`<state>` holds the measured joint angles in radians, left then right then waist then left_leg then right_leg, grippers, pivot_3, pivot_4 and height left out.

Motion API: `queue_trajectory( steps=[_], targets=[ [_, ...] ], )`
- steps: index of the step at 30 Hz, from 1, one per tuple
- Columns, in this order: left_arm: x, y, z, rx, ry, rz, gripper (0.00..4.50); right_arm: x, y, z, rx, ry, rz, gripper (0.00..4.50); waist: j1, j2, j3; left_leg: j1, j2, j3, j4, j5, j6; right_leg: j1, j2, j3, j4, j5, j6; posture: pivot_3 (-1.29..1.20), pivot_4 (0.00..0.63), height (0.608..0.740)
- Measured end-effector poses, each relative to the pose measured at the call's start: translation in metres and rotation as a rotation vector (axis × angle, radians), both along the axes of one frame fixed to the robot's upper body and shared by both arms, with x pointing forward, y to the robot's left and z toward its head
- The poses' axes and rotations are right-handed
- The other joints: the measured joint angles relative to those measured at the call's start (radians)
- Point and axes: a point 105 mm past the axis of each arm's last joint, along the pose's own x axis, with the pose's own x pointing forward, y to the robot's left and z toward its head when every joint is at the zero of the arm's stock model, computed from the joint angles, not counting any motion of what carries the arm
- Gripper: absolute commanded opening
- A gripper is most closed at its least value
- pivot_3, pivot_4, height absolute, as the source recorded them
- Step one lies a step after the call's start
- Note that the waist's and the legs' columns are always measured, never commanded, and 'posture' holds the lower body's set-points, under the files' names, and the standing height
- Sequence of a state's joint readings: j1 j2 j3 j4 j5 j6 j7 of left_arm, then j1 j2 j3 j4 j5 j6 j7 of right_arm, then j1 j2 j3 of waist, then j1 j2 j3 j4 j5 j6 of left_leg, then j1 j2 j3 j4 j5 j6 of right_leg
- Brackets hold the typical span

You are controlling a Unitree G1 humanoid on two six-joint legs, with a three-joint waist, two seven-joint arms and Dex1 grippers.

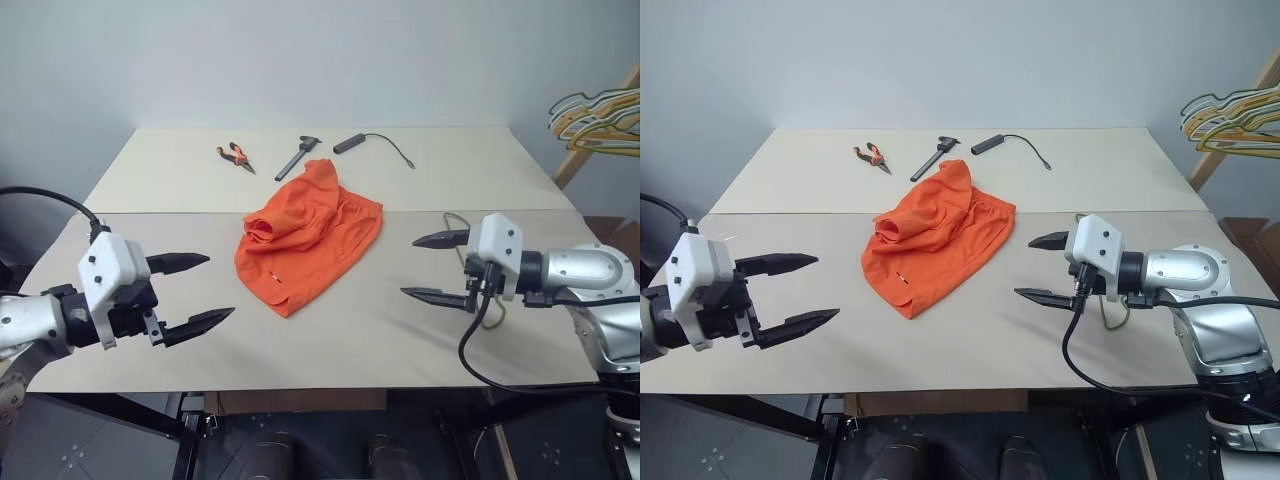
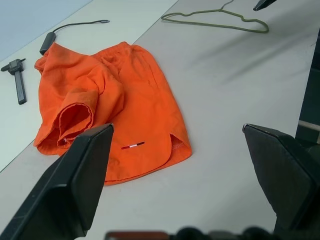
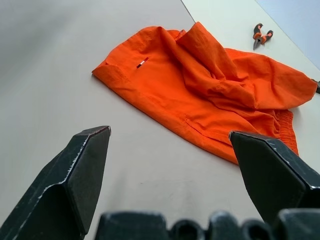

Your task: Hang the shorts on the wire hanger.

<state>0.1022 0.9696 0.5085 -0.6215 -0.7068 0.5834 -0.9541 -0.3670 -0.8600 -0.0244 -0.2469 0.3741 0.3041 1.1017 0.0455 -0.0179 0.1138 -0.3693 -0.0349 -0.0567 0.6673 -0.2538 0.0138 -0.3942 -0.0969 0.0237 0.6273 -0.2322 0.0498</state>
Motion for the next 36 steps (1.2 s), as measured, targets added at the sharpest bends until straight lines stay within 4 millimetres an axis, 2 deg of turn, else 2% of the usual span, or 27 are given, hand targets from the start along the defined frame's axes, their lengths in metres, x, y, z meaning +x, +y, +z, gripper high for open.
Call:
queue_trajectory(
  steps=[13,20,25,29,33,36],
  targets=[
    [0.001,0.0,0.001,-0.006,-0.016,0.002,4.5,0.0,0.0,-0.001,-0.016,-0.017,0.005,4.45,0.0,0.0,0.0,0.0,0.0,0.0,0.0,0.0,0.0,0.0,0.0,0.0,0.0,0.0,0.0,0.14,0.054,0.74],
    [-0.002,-0.002,-0.003,0.007,-0.008,-0.002,4.5,-0.009,0.005,-0.032,-0.233,-0.096,0.13,4.45,-0.002,0.0,0.0,0.0,0.0,0.001,0.0,0.0,0.0,0.0,0.0,0.0,0.0,0.0,0.0,0.12,0.058,0.74],
    [-0.005,-0.004,-0.005,0.011,0.0,-0.009,4.5,-0.007,-0.003,-0.063,-0.438,-0.17,0.203,4.45,-0.005,-0.001,-0.001,0.001,0.0,0.002,0.0,0.0,0.0,0.0,0.001,0.0,0.0,0.0,0.0,0.12,0.062,0.74],
    [-0.004,-0.008,-0.006,0.008,0.001,-0.019,4.5,0.015,0.017,-0.073,-0.465,-0.271,0.199,4.45,-0.018,-0.001,-0.001,0.003,0.0,0.003,0.0,0.0,0.0,0.0,0.003,0.003,0.001,0.001,-0.002,0.1,0.061,0.74],
    [-0.004,-0.011,-0.009,0.004,0.011,-0.029,4.5,0.055,0.038,-0.072,-0.495,-0.402,0.124,4.45,-0.03,-0.001,-0.001,0.003,0.0,0.002,0.0,0.0,-0.002,-0.001,0.004,0.005,0.002,0.001,-0.002,0.11,0.059,0.74],
    [-0.001,-0.013,-0.013,0.012,0.016,-0.016,4.5,0.071,0.05,-0.074,-0.483,-0.43,0.1,4.45,-0.03,-0.001,-0.001,0.002,0.0,0.001,0.0,0.0,-0.003,-0.003,0.004,0.005,0.002,0.002,-0.003,0.12,0.058,0.74]
  ],
)
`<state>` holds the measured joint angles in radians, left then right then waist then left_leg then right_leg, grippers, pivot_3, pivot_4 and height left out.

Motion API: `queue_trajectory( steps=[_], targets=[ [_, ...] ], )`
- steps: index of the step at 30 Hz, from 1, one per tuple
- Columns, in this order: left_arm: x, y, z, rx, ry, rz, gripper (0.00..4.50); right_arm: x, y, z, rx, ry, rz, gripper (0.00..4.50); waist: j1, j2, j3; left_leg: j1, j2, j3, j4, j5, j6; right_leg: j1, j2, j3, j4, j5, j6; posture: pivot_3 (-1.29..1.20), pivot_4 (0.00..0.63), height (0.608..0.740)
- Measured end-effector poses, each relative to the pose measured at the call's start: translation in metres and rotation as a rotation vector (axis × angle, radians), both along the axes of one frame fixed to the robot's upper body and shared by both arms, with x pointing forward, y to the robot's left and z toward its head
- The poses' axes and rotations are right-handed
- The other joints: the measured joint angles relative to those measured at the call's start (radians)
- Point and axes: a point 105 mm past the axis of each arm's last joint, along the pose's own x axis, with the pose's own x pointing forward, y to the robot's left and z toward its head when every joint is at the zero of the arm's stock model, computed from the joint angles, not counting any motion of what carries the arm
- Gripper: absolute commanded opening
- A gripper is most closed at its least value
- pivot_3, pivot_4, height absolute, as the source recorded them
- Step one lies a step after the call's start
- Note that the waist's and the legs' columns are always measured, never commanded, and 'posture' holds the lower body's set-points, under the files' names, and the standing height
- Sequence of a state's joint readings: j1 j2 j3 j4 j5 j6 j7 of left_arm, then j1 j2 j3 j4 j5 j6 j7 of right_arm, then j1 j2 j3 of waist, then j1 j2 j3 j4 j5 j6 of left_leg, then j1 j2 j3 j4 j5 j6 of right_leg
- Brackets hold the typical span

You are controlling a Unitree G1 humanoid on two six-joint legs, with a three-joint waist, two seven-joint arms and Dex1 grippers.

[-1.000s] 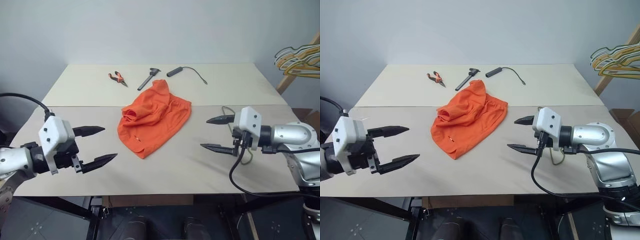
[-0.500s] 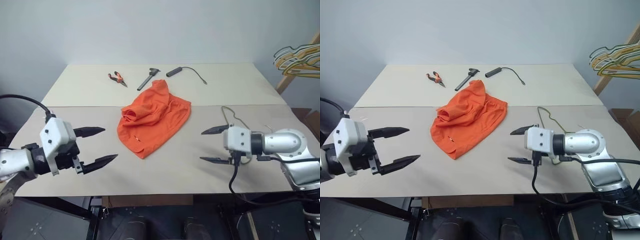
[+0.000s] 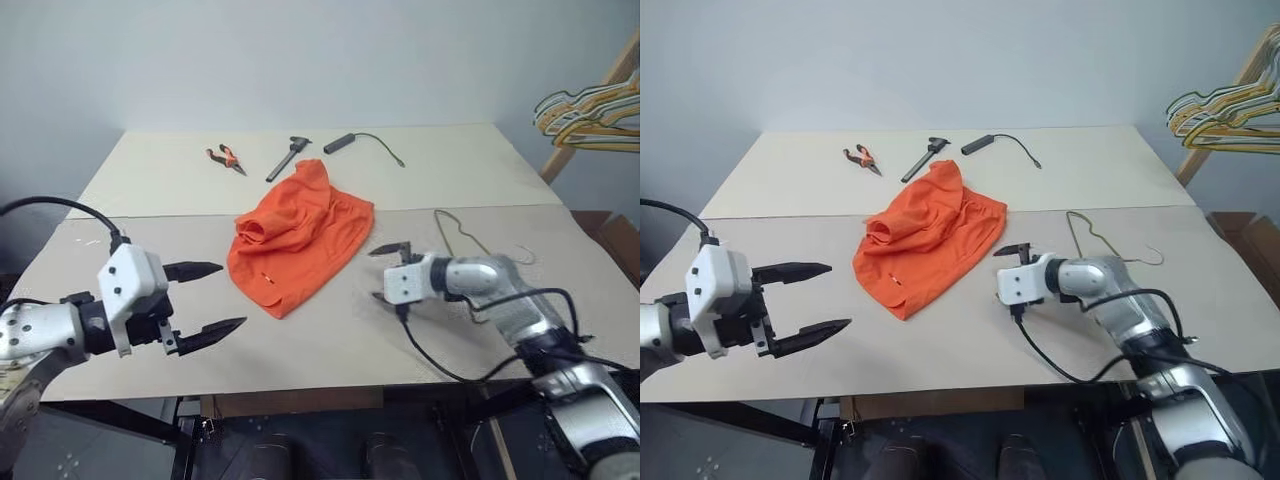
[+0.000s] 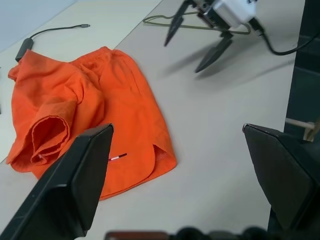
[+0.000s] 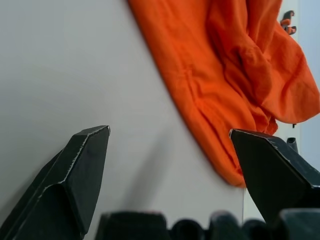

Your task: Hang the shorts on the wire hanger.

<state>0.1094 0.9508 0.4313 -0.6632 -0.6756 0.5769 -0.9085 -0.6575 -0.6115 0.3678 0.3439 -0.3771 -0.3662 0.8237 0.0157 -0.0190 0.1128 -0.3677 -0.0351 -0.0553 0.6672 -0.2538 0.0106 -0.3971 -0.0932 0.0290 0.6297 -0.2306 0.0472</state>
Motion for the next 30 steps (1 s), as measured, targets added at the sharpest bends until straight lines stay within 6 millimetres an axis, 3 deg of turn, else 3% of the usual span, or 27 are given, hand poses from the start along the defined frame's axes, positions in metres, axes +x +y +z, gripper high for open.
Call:
queue_trajectory(
  steps=[2,8,15,18,22,30],
  targets=[
    [0.007,-0.001,-0.006,0.022,0.009,0.041,4.5,0.0,0.007,-0.002,0.007,0.001,0.023,4.45,0.004,0.0,0.0,-0.001,0.0,-0.001,0.0,0.0,0.0,-0.001,0.0,0.0,0.0,0.0,0.0,0.12,0.057,0.74],
    [0.034,-0.027,-0.059,0.106,0.161,0.157,4.5,-0.006,0.003,-0.005,0.013,0.033,0.049,4.45,0.017,0.0,-0.001,0.0,-0.001,-0.001,0.0,0.0,0.0,-0.001,0.001,0.003,0.002,0.001,0.001,0.11,0.047,0.74],
    [0.088,-0.059,-0.092,0.094,0.259,0.277,4.5,-0.025,0.008,0.007,0.033,0.067,0.15,4.45,0.016,-0.005,-0.008,-0.001,-0.001,0.0,0.0,0.0,-0.001,-0.005,0.002,0.007,0.003,0.002,0.001,0.09,0.036,0.74],
    [0.096,-0.064,-0.104,0.152,0.304,0.279,4.5,-0.03,0.011,0.014,0.057,0.083,0.176,4.45,0.005,-0.005,-0.008,-0.001,-0.001,0.0,0.0,0.0,-0.001,-0.005,0.002,0.008,0.003,0.002,0.001,0.08,0.034,0.74],
    [0.095,-0.068,-0.116,0.218,0.352,0.253,3.61,-0.033,0.012,0.023,0.082,0.089,0.189,4.5,-0.005,-0.006,-0.009,-0.001,-0.001,0.0,0.0,0.0,-0.001,-0.005,0.002,0.008,0.003,0.002,0.001,0.07,0.034,0.74],
    [0.1,-0.065,-0.12,0.252,0.356,0.264,1.08,-0.039,0.012,0.026,0.096,0.108,0.204,4.5,-0.011,-0.005,-0.019,0.0,-0.001,0.001,0.0,0.0,-0.001,-0.005,0.002,0.009,0.004,0.002,0.001,0.07,0.034,0.74]
  ],
)
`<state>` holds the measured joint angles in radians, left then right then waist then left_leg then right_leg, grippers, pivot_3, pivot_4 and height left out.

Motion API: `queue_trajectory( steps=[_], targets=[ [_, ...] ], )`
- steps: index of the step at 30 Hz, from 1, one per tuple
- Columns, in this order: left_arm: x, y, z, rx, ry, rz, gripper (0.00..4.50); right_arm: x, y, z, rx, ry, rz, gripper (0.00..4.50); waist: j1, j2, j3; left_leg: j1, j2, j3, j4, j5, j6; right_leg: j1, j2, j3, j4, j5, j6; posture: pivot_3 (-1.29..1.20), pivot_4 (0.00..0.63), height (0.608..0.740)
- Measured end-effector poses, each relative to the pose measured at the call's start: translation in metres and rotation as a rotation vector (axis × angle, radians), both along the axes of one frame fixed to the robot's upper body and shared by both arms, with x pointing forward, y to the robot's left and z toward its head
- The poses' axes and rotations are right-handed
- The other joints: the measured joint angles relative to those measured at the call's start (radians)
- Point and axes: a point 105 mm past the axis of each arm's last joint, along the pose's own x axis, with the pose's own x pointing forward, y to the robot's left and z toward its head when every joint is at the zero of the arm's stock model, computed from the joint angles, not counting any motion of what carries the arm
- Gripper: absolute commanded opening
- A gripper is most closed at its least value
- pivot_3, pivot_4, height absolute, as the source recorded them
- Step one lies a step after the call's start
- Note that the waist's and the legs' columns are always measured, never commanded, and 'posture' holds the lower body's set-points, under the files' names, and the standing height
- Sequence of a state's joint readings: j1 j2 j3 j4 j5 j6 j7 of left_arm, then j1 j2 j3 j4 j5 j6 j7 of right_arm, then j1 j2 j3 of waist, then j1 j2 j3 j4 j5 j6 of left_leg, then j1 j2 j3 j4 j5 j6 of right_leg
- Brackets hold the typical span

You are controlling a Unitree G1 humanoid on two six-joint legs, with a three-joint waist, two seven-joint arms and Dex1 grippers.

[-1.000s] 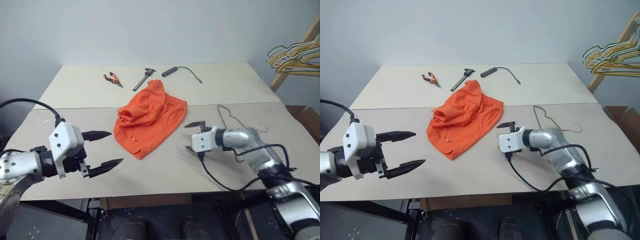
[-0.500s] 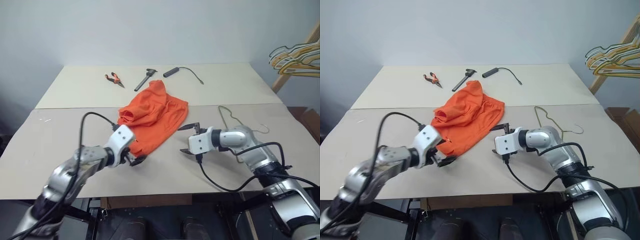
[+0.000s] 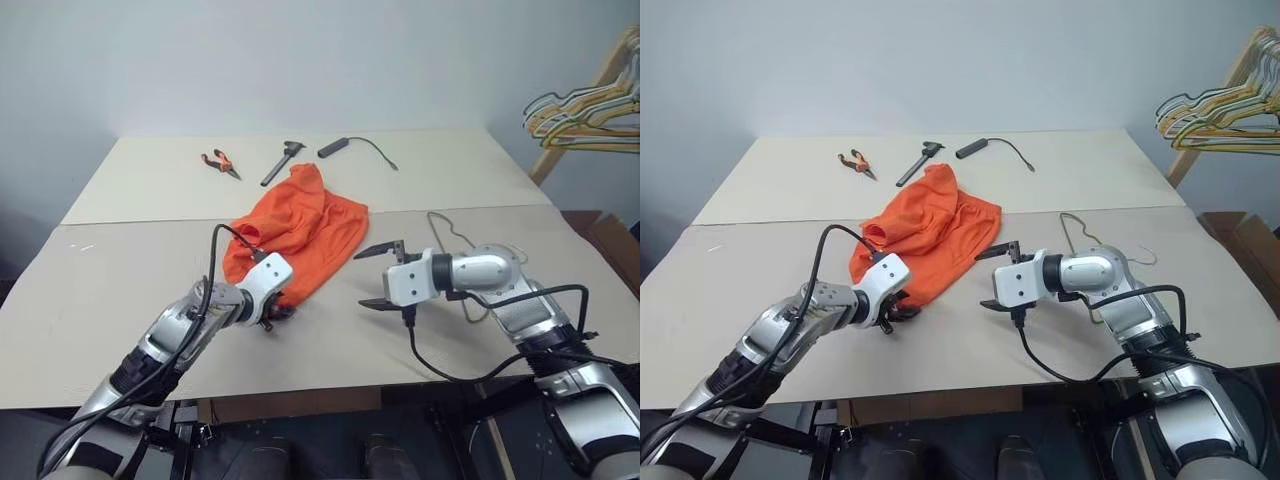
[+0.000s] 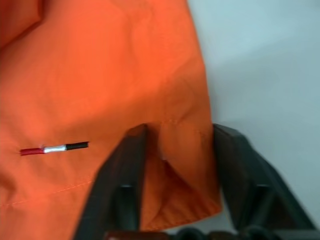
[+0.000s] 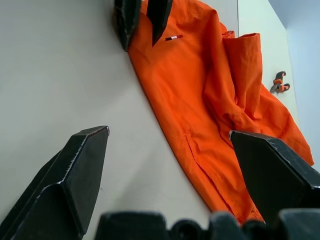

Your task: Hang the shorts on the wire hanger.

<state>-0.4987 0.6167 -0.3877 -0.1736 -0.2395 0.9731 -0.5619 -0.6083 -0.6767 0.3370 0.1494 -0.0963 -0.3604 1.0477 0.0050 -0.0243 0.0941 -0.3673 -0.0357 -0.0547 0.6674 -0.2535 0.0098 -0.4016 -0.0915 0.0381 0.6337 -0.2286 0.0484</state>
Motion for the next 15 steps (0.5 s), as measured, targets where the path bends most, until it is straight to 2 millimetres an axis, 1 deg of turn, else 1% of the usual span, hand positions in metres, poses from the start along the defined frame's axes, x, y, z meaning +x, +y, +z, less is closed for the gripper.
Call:
queue_trajectory(
  steps=[3,4,8,11,13,15],
  targets=[
    [0.003,0.005,-0.001,0.003,-0.002,0.017,0.13,0.0,0.0,0.0,0.001,0.001,-0.001,4.5,-0.002,0.0,-0.003,0.0,0.0,0.0,0.0,0.0,0.0,0.0,0.0,0.0,0.0,0.0,0.0,0.07,0.035,0.74],
    [0.004,0.007,0.0,0.004,-0.004,0.023,0.03,0.0,0.0,0.0,0.001,0.001,-0.001,4.5,-0.003,0.0,-0.003,0.0,0.0,0.0,0.0,0.0,0.0,0.0,0.0,0.0,0.0,0.0,0.0,0.07,0.035,0.74],
    [0.001,0.025,0.002,0.034,-0.008,0.041,0.03,0.0,0.0,0.0,0.002,0.004,-0.004,4.5,-0.009,0.0,-0.003,-0.001,0.0,0.0,0.0,0.0,0.0,-0.002,0.0,0.001,0.0,0.0,0.0,0.07,0.037,0.74],
    [-0.017,0.048,0.006,0.086,-0.017,-0.007,0.03,0.002,-0.001,0.0,0.002,0.006,-0.012,4.5,-0.019,0.0,-0.003,-0.001,0.001,0.002,-0.001,0.0,0.0,-0.003,0.0,0.003,0.0,0.0,0.0,0.07,0.039,0.74],
    [-0.035,0.057,0.019,0.099,-0.041,-0.084,0.03,0.004,-0.002,-0.002,0.005,0.007,-0.024,4.5,-0.02,0.0,-0.003,-0.002,0.001,0.002,-0.001,-0.001,-0.001,-0.004,0.0,0.003,0.0,0.0,0.0,0.07,0.039,0.74],
    [-0.049,0.062,0.035,0.101,-0.076,-0.147,0.03,0.008,0.0,-0.004,0.013,-0.002,-0.04,4.5,-0.016,0.0,-0.003,-0.001,0.002,0.002,-0.001,-0.001,0.0,-0.003,0.0,0.003,0.0,0.0,0.0,0.08,0.043,0.74]
  ],
)
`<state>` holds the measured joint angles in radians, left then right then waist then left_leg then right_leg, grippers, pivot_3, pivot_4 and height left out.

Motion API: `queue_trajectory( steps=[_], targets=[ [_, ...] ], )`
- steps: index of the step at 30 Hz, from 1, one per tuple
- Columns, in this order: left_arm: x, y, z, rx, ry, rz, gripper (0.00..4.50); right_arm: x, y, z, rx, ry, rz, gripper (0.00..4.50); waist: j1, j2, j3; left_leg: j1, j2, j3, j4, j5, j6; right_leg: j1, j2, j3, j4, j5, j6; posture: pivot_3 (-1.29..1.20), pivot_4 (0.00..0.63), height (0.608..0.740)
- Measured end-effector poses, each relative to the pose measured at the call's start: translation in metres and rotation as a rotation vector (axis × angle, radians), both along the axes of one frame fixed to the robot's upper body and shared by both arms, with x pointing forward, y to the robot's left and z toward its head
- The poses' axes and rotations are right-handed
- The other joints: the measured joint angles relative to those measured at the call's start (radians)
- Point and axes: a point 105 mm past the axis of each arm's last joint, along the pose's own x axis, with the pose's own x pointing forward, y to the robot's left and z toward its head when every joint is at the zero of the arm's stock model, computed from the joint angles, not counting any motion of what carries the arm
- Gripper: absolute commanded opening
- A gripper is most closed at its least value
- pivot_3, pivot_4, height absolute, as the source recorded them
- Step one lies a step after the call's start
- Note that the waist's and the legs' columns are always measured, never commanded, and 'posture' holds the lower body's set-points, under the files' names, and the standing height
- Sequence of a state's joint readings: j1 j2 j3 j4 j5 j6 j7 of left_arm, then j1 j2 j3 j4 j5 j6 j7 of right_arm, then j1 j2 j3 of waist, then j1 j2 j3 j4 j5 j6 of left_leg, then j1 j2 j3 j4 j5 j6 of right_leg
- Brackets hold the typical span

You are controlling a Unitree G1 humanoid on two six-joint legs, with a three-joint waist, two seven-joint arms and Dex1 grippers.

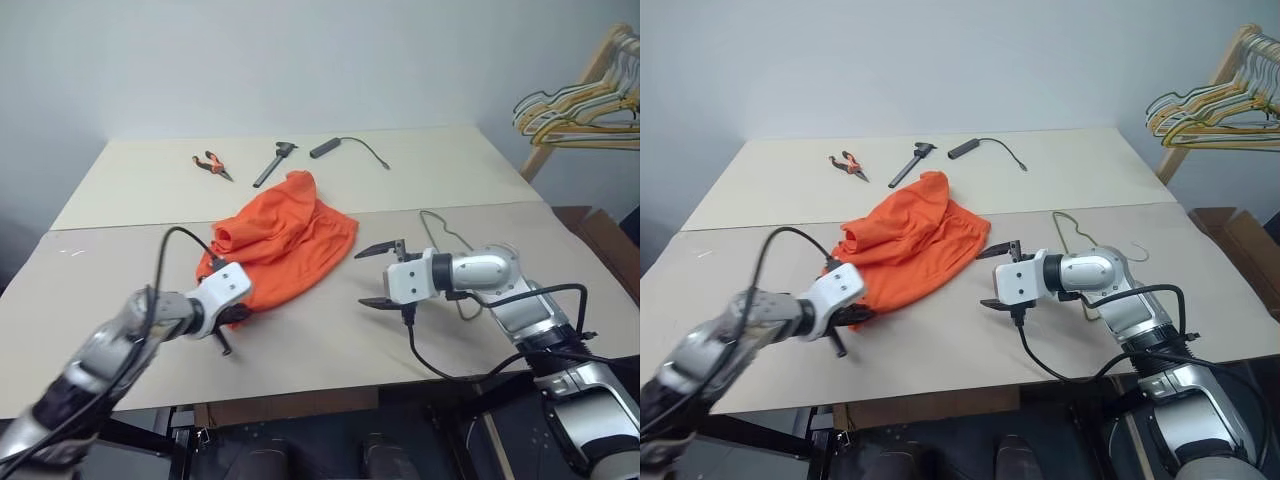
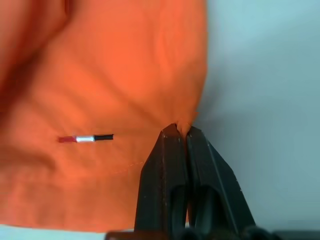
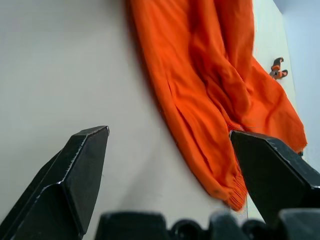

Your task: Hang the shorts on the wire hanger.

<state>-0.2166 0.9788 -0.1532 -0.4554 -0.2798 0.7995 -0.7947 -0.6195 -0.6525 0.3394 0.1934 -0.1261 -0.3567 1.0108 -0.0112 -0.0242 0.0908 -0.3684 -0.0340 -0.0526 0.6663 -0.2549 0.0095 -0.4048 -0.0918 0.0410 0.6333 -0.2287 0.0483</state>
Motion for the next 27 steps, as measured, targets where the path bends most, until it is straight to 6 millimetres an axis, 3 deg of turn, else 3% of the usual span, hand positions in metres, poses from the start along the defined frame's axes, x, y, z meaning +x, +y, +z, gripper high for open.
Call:
queue_trajectory(
  steps=[6,11,13,16,27],
  targets=[
    [-0.031,0.018,0.032,-0.038,-0.052,-0.053,0.03,0.019,0.012,-0.018,-0.04,-0.097,-0.054,4.5,0.006,0.0,0.0,0.001,0.0,0.0,0.0,0.0,0.0,0.0,0.001,-0.001,0.001,0.0,0.0,0.11,0.051,0.74],
    [-0.044,0.029,0.044,-0.062,-0.061,-0.057,0.03,0.037,0.021,-0.047,-0.104,-0.162,-0.11,4.5,0.01,0.0,0.0,0.001,0.0,0.001,0.0,0.0,0.0,0.0,0.001,0.0,0.0,0.0,0.0,0.11,0.052,0.74],
    [-0.047,0.033,0.046,-0.06,-0.063,-0.058,0.03,0.048,0.029,-0.047,-0.083,-0.204,-0.139,4.5,0.008,0.0,0.0,0.001,0.0,0.001,-0.001,0.0,0.0,0.0,0.001,0.0,0.001,0.0,0.0,0.11,0.052,0.74],
    [-0.053,0.036,0.049,-0.065,-0.065,-0.076,0.0,0.063,0.035,-0.047,-0.076,-0.263,-0.186,3.91,-0.001,0.0,0.0,0.002,0.0,0.001,-0.001,0.0,0.0,0.0,0.001,0.0,0.0,0.0,-0.001,0.11,0.052,0.74],
    [-0.056,0.034,0.053,-0.073,-0.075,-0.117,0.0,0.057,0.03,-0.053,-0.066,-0.266,-0.103,0.04,-0.004,0.001,0.0,0.002,0.0,0.001,-0.003,0.0,-0.001,0.0,0.001,0.0,0.0,0.0,-0.001,0.08,0.05,0.74]
  ],
)
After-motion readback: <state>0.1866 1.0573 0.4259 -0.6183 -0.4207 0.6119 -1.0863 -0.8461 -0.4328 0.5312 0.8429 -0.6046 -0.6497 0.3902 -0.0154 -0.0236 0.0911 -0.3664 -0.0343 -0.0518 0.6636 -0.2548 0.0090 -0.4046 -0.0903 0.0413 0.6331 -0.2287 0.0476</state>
